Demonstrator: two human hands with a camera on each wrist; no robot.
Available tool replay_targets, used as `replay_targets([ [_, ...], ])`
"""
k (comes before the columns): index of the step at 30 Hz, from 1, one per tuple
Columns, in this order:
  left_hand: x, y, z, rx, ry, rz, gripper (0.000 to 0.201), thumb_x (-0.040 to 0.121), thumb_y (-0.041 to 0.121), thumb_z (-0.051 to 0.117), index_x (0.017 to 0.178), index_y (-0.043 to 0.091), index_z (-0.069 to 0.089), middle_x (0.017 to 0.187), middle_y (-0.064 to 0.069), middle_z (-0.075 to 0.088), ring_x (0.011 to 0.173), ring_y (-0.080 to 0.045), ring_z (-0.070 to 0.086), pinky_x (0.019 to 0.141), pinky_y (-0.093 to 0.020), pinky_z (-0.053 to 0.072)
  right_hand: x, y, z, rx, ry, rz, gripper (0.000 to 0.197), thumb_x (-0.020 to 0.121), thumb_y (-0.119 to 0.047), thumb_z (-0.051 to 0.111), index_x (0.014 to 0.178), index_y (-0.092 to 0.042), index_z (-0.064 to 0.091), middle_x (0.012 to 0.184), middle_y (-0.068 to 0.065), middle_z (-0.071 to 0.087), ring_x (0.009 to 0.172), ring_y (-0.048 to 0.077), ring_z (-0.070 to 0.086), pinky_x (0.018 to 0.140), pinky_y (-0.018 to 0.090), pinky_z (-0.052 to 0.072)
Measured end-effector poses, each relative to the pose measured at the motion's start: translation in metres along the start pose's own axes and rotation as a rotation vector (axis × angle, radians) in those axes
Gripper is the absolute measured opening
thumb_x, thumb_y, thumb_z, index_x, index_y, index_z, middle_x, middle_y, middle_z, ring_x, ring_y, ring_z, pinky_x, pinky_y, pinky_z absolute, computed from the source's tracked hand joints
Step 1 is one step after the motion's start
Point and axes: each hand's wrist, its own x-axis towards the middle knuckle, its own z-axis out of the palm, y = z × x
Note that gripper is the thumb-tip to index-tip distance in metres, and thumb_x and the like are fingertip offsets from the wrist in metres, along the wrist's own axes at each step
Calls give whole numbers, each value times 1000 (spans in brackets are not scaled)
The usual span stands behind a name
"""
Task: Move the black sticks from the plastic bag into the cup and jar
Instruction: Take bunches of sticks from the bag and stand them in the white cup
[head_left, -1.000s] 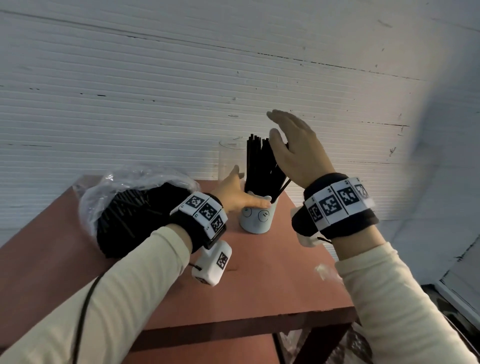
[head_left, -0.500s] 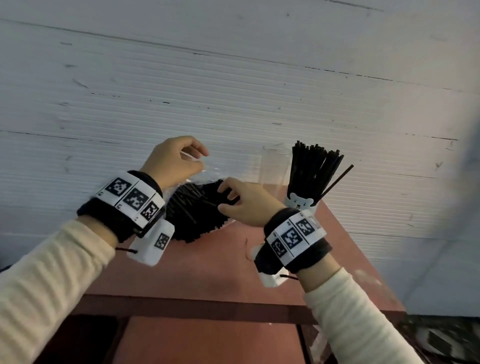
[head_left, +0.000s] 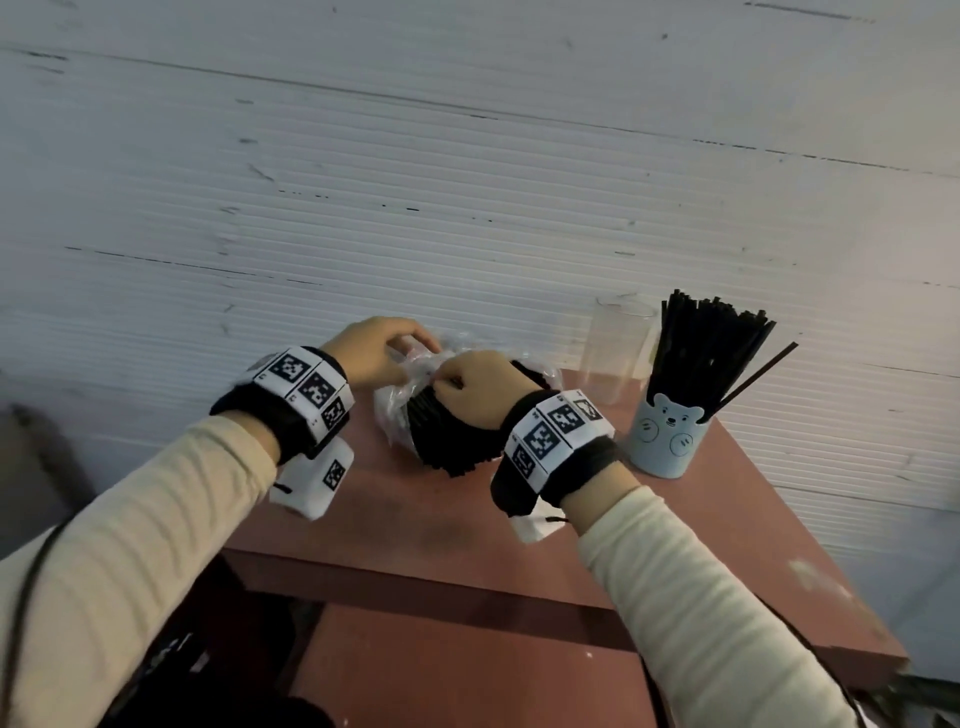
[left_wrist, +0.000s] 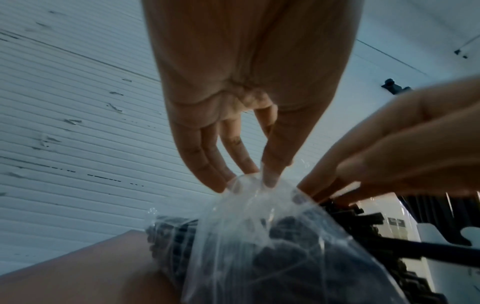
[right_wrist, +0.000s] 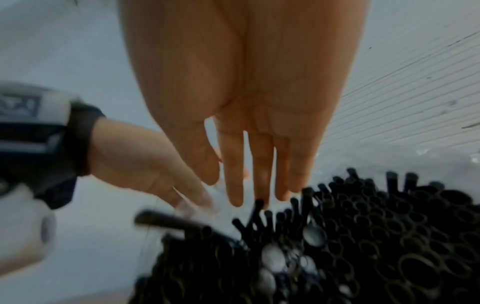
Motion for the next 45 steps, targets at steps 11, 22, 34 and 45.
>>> replay_targets([
  [11, 6, -5, 0, -192, 273, 0, 42, 78, -3, 67, 104, 29, 73, 101, 8, 71, 98, -6, 65, 83, -20, 52, 27, 1, 19, -158, -63, 20, 44, 91, -22, 53, 135, -19, 46, 129, 13, 54, 116, 32, 52, 95, 41, 44],
  [22, 10, -3, 3, -210, 305, -11, 37, 79, 5, 72, 108, 29, 72, 106, 9, 70, 100, -9, 65, 88, -27, 54, 21, 19, 5, -26, 55, -50, 30, 87, -14, 61, 115, -22, 68, 116, 0, 66, 108, 15, 58, 80, 10, 30],
  [34, 4, 0, 6, -156, 200, 39, 41, 86, 11, 67, 124, 26, 62, 121, 8, 62, 104, -12, 61, 79, -11, 43, 2, 37, -8, 224, 189, 18, 23, 76, -14, 72, 94, -28, 75, 94, -9, 64, 87, 9, 60, 74, 11, 47],
  [45, -1, 32, 35, 141, 99, 430, 71, 71, 35, 76, 135, 20, 48, 136, 3, 47, 128, -12, 41, 109, -26, 29, -51, 48, -50, 219, 130, -11, 21, 77, -16, 74, 96, -26, 76, 101, -5, 69, 90, 9, 63, 81, 18, 50],
])
